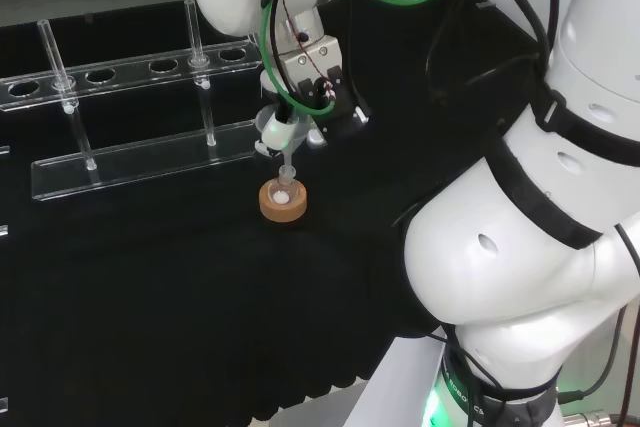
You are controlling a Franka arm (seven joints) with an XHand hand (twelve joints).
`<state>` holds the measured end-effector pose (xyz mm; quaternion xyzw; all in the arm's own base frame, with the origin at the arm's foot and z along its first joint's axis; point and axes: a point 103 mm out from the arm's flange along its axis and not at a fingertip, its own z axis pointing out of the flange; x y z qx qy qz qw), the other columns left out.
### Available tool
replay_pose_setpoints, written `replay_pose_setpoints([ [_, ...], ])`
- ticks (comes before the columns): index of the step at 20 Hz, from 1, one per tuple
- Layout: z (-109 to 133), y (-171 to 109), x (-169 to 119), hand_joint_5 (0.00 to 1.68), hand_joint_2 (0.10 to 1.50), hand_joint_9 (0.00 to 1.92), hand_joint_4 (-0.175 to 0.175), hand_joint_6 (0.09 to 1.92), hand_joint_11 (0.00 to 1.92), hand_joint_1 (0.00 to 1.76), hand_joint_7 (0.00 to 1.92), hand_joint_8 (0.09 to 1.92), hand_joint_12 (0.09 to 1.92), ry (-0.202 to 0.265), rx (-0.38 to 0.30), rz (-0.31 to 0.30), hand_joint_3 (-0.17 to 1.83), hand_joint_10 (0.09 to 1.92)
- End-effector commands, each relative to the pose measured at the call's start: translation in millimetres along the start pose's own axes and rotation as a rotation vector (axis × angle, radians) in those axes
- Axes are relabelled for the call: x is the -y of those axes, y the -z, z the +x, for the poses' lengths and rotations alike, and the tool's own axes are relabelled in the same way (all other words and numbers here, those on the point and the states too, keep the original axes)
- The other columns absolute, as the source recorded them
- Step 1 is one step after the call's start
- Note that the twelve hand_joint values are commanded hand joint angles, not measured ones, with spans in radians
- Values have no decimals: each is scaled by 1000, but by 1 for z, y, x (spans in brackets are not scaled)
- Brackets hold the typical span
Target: Remove the funnel from the round-bottom flask.
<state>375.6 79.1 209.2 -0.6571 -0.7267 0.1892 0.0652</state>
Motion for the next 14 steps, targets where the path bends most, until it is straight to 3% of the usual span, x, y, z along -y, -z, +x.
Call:
replay_pose_setpoints([
  [1, 5, 23, 6, 933, 974, 1284, 96, 948, 1117, 953, 802, 665, 924, 4, 30, -3, 295, 189],
  [2, 5, 26, 8, 929, 1035, 1293, 135, 1017, 1129, 971, 802, 670, 914, 4, 32, -4, 187, 174],
  [4, 5, 33, 10, 926, 1091, 1305, 167, 1073, 1147, 985, 805, 676, 905, 3, 35, -9, 85, 158],
  [14, 9, 58, 24, 930, 1114, 1317, 175, 1083, 1174, 992, 813, 681, 894, -2, 44, -35, 38, 146],
])
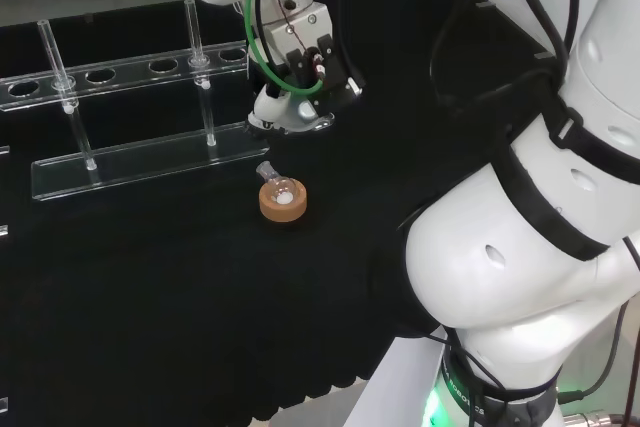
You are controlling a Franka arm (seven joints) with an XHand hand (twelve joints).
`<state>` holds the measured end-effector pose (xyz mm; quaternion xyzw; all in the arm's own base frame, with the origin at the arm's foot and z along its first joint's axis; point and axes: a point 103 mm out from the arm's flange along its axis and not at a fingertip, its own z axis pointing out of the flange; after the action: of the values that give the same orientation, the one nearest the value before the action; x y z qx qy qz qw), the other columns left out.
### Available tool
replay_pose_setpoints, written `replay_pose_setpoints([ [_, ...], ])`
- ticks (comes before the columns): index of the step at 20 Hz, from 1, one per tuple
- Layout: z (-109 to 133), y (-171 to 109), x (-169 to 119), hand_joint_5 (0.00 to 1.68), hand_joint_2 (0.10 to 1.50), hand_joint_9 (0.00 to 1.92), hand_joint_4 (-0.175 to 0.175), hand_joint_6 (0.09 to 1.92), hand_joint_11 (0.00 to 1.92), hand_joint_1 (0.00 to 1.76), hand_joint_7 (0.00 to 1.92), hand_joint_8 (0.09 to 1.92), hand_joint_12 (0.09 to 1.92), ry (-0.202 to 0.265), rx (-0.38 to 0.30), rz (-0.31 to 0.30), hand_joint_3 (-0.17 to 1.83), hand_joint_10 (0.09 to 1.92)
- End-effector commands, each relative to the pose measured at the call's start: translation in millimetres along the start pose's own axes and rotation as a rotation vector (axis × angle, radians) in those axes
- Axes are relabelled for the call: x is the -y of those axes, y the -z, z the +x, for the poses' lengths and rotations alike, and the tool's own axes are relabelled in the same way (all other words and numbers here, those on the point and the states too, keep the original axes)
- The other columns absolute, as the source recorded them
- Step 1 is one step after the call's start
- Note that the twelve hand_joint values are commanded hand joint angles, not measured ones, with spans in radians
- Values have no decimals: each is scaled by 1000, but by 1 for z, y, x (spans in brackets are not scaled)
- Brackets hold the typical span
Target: Remove the funnel from the round-bottom flask.
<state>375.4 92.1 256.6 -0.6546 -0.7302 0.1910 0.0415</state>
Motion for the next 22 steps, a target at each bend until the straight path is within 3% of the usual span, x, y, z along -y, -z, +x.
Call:
replay_pose_setpoints([
  [1, 4, 15, 8, 931, 1116, 1319, 175, 1081, 1180, 993, 813, 682, 884, -2, 7, -9, 32, 141],
  [7, 4, 23, 11, 934, 1120, 1324, 175, 1077, 1191, 994, 814, 683, 866, -13, 11, -11, 22, 133],
  [22, -23, 80, 11, 936, 1120, 1324, 175, 1074, 1185, 995, 814, 683, 861, -59, -18, -1, 19, 128],
])
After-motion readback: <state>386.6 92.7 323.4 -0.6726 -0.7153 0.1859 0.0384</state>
